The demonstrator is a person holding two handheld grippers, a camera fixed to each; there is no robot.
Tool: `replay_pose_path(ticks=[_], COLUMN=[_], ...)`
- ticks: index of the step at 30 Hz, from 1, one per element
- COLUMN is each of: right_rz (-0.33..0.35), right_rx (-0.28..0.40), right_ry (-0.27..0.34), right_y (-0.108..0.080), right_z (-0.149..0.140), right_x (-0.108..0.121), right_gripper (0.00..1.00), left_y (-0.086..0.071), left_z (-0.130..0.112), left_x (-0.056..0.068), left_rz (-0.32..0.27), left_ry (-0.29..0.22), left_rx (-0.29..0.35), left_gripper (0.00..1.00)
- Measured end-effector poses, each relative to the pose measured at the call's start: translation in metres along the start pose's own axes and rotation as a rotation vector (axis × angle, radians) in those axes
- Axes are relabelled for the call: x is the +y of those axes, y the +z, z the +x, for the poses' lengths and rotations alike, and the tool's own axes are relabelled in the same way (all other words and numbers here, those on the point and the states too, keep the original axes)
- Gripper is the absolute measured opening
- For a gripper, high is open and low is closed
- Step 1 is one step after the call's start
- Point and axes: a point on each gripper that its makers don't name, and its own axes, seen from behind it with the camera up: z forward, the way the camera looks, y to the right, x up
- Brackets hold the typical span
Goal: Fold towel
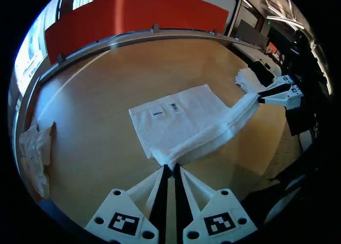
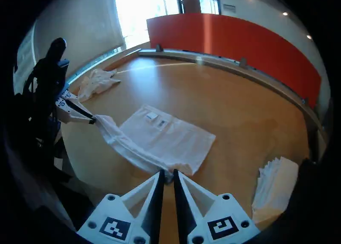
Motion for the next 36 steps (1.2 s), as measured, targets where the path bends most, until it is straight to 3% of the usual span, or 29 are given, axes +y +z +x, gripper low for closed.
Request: replay_pose_path(ticks=[17,36], right_rz=[-0.043,-0.068], right_rx=[-0.031,-0.09], right_ry=[0.033,0.074], right_y=[0.054,0.096], right_z=[0.017,0.004], right_x=[0.048,0.073], right_gripper=[0.16,0.16], left_y=[0.048,0.095], left_z=[0.048,0.049], left_x=[-0.039,-0.069], left_rz=[0.059,0.131], left_ry=[0.018,0.091], left_rx=[0.0,-0.072], left_gripper=[0.11,0.14])
